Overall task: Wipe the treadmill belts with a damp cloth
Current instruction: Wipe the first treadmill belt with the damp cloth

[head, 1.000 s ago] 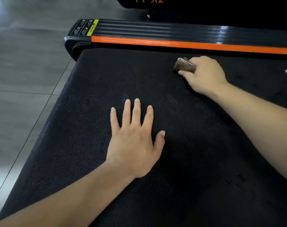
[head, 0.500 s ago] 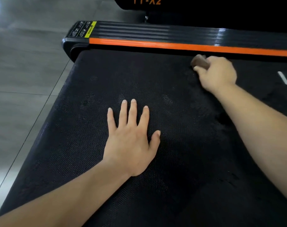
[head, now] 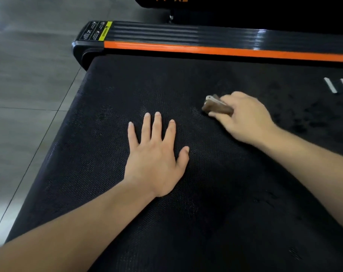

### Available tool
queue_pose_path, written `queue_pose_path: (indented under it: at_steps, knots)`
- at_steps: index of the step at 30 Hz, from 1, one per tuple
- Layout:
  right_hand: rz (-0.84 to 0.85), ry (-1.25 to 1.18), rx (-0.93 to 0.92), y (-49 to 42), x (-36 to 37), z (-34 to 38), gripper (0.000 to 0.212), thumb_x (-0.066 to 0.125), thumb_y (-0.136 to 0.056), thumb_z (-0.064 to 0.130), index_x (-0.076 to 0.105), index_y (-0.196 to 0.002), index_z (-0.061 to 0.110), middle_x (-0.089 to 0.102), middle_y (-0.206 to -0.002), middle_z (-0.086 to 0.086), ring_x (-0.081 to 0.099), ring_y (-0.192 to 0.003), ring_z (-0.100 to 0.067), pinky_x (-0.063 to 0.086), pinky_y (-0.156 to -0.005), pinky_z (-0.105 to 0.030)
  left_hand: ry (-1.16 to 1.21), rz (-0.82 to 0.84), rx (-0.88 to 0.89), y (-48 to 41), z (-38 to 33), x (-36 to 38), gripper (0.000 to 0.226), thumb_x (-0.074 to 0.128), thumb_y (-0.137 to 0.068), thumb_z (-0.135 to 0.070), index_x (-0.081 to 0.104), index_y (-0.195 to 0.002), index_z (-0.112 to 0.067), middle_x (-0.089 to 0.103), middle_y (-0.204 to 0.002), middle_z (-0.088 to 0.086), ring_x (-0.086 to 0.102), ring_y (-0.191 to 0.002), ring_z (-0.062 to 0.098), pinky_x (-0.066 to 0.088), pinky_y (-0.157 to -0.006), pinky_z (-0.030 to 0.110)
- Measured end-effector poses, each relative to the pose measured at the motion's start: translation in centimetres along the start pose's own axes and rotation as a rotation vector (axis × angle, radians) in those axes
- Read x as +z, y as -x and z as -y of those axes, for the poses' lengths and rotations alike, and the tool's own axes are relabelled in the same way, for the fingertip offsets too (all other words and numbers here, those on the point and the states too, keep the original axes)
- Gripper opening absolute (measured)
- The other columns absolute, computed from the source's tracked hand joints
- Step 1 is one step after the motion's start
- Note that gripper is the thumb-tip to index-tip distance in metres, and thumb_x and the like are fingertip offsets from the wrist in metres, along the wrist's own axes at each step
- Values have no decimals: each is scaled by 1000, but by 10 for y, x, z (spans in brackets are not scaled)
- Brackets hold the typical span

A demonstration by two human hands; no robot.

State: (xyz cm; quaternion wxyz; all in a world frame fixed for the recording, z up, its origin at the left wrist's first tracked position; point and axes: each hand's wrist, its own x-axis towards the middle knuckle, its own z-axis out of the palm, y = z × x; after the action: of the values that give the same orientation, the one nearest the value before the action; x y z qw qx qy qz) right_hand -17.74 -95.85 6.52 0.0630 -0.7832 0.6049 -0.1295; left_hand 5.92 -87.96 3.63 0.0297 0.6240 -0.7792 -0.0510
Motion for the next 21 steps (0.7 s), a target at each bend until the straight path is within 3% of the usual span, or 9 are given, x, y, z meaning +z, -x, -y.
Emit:
queue_pose_path:
  at_steps: [5, 9, 11, 15, 17, 19, 21]
  knots:
    - [-165, 75, 325, -25, -19, -34, 39, 58, -93, 55, 64, -94, 17, 62, -97, -12, 61, -94, -40, 47, -76, -41, 1, 6, -10, 0, 0, 1, 81, 8, -97, -68, 12, -164, -22, 4, -172, 14, -7, -159, 34, -3, -125, 64]
    - [-42, -1, 25, 25, -3, 4, 31, 61, -93, 53, 57, -83, 23, 47, -79, 4, 52, -75, -26, 38, -68, -37, -2, 18, -15, -2, 0, 2, 82, 8, -96, -68, 11, -164, -24, 1, -173, 13, -9, -159, 33, -5, -125, 63]
    - [-12, 42, 0, 31, -8, -7, 30, 60, -93, 54, 54, -82, 26, 45, -77, 7, 50, -74, -22, 38, -68, -37, 2, 20, -14, -2, 1, 2, 81, 8, -96, -68, 10, -164, -24, 1, -173, 13, -10, -159, 32, -5, -125, 62]
    - [-156, 83, 329, 4, -19, -30, 36, 58, -94, 56, 64, -96, 20, 59, -94, -9, 61, -96, -39, 48, -83, -46, 5, 13, -15, 0, 1, 2, 83, 7, -96, -69, 12, -165, -23, 2, -173, 14, -9, -159, 32, -5, -125, 62]
    - [-167, 110, 223, 21, -6, -9, 35, 58, -94, 54, 63, -95, 20, 59, -95, -11, 59, -93, -37, 46, -80, -45, 6, 15, -18, 0, 1, 2, 83, 6, -95, -69, 12, -164, -24, 3, -173, 13, -8, -159, 32, -5, -125, 62]
    - [-90, 24, 30, 55, 3, 14, 33, 57, -92, 56, 57, -84, 24, 53, -85, -2, 54, -81, -28, 42, -71, -40, 5, 12, -20, -1, 1, 3, 84, 6, -94, -69, 13, -164, -24, 3, -173, 13, -8, -159, 32, -5, -125, 62]
    - [-24, 15, -38, 70, -3, 10, 36, 52, -90, 61, 52, -81, 26, 48, -82, 3, 52, -78, -23, 41, -70, -39, 0, 12, -20, -1, 1, 3, 85, 6, -93, -70, 14, -164, -24, 4, -173, 13, -7, -159, 32, -4, -125, 62]
